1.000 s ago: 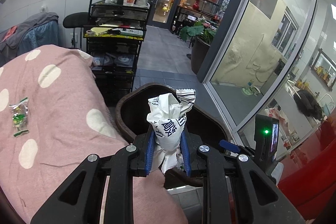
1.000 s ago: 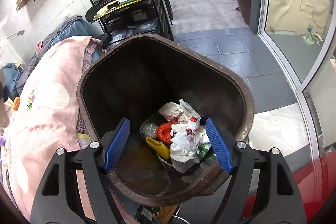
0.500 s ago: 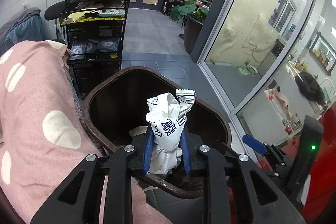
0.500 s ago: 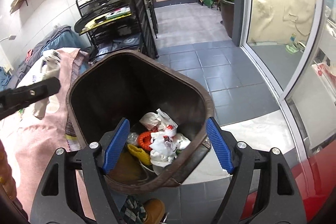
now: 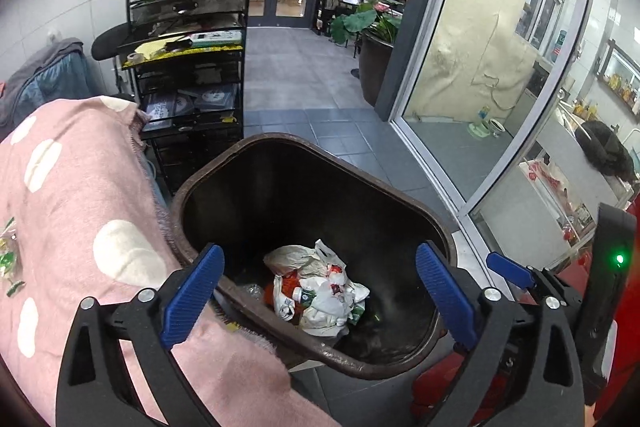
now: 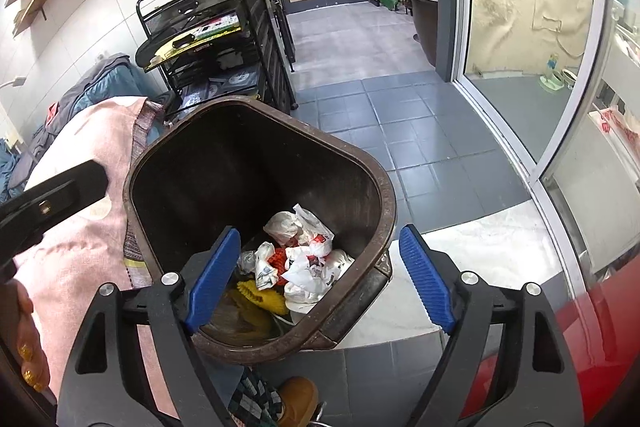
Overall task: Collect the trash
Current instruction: 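Move both tools back over the bedspread, then grasp the green snack packet with the right tool while the left tool grasps the orange peel, then carry the green snack packet over the brown bin with the right tool, then open the right tool to drop the packet into the bin while the left tool carries the peel over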
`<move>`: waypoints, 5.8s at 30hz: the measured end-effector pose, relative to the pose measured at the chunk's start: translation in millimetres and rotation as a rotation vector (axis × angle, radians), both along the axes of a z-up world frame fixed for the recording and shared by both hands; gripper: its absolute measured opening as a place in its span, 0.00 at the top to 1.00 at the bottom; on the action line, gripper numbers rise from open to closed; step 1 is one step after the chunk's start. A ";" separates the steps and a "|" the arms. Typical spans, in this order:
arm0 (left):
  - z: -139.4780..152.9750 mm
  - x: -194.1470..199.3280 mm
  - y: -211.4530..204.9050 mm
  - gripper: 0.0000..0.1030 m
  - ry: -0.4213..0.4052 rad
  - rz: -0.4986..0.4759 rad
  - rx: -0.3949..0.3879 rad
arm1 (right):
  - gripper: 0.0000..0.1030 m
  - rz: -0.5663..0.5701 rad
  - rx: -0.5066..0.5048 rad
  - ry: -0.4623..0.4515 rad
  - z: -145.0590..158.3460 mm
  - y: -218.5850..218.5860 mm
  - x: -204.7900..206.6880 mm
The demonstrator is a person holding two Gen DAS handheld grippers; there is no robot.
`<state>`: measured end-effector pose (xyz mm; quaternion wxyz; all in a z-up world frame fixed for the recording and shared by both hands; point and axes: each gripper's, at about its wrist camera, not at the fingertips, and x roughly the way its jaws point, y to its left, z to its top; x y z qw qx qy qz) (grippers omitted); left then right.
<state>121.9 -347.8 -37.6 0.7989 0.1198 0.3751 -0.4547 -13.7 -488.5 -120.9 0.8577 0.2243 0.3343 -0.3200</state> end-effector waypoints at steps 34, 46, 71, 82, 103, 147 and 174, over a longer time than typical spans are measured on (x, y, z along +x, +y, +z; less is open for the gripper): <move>39.2 17.5 182.9 0.06 -0.088 0.344 -0.164 | 0.20 0.263 -0.055 -0.049 44.7 88.3 84.3; 26.4 38.0 279.2 0.06 -0.075 0.561 -0.133 | 0.19 0.550 -0.054 -0.079 71.2 189.7 156.6; -9.3 82.4 402.0 0.06 -0.054 0.711 0.013 | 0.19 0.790 0.024 0.109 42.2 307.1 294.7; -10.3 135.2 407.0 0.06 -0.062 0.693 0.075 | 0.19 0.693 0.091 0.281 1.6 304.6 387.0; -28.5 349.1 378.8 0.06 0.040 0.709 0.152 | 0.64 0.747 0.076 0.265 -6.2 306.7 396.4; 38.5 85.7 324.9 0.55 -0.145 0.597 -0.151 | 0.65 0.712 -0.052 -0.109 90.7 247.7 189.0; 35.9 46.1 212.5 0.55 -0.091 0.414 -0.214 | 0.63 0.134 0.103 0.132 -36.5 11.7 121.1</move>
